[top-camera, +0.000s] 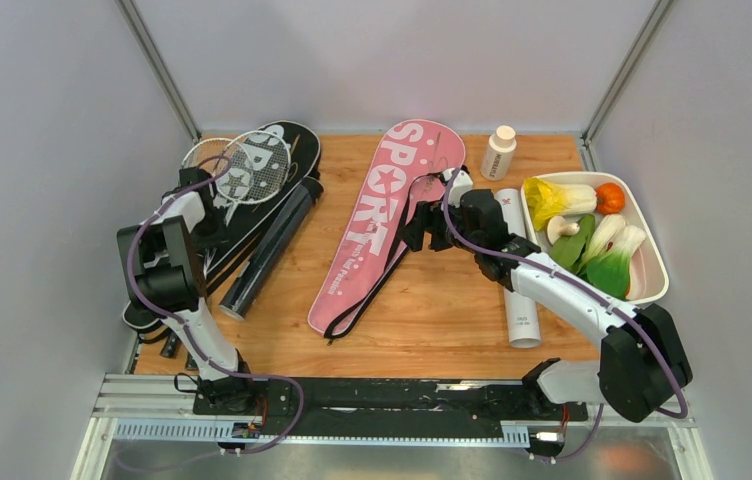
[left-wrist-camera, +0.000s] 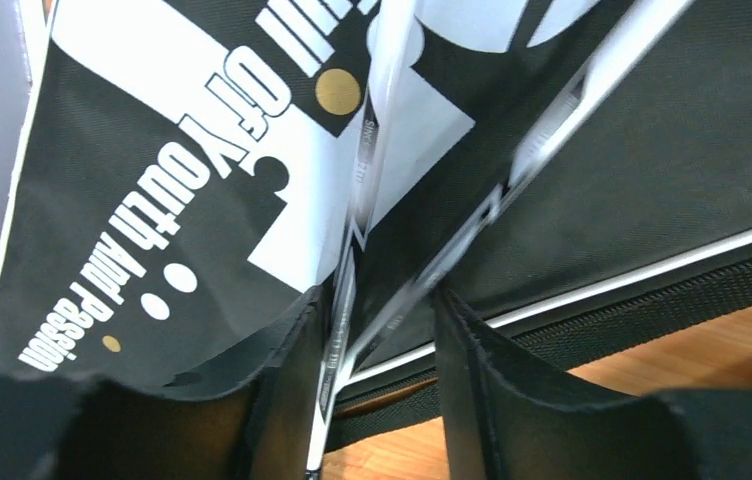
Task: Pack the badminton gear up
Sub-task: Pick up the racket from the racket bag.
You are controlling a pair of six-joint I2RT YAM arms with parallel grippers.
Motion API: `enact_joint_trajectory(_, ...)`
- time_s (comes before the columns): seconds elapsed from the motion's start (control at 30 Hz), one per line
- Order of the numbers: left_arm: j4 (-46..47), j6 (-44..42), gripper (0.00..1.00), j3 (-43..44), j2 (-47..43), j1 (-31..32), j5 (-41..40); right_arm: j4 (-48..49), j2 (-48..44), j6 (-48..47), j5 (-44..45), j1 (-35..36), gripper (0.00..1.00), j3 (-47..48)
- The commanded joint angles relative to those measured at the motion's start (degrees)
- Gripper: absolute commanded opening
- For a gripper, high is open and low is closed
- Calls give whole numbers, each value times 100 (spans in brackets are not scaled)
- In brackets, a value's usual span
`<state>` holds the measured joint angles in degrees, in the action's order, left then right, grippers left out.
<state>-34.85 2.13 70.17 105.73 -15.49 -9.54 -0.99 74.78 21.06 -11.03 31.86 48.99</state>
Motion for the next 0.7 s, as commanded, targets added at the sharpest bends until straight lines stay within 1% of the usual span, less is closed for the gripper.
enact_joint_trajectory(0.0,173,-186,46,73,141,-33,44,310,-223,-101,17,32,79,80)
enact_joint_trajectory(0.07,272,-198,29,49,185,-33,61,310,-227,-89,13,31,79,90)
enact_joint_trajectory(0.1,263,-188,24,84,226,-33,72,305,-234,-85,5,32,79,93)
enact_joint_trajectory(0.13,221,-167,17,106,249,-33,129,303,-242,-64,-4,31,79,93)
enact_joint_trajectory(0.17,205,-120,14,158,284,-33,155,302,-249,-52,-23,30,79,93)
enact_joint_trajectory(0.2,173,-88,5,183,286,-33,113,295,-260,-38,-46,37,79,89)
enact_joint_trajectory(0.23,146,-17,3,245,271,-33,59,291,-281,-14,-67,32,79,86)
enact_joint_trajectory(0.27,82,12,1,316,215,-29,-56,277,-307,9,-88,25,79,78)
enact_joint_trajectory(0.33,24,99,0,409,38,-25,-158,260,-380,73,-105,31,79,57)
enact_joint_trajectory(0.43,-191,370,0,674,-199,-14,-113,258,-493,171,-133,31,79,32)
enact_joint_trajectory(0.53,-695,439,0,1259,-282,91,-239,239,-517,213,-136,31,79,38)
enact_joint_trajectory(0.63,-1279,387,0,1877,-341,324,-425,196,-537,281,-145,36,79,41)
enact_joint_trajectory(0.67,-1354,385,0,1965,-386,429,-421,191,-562,303,-129,32,79,34)
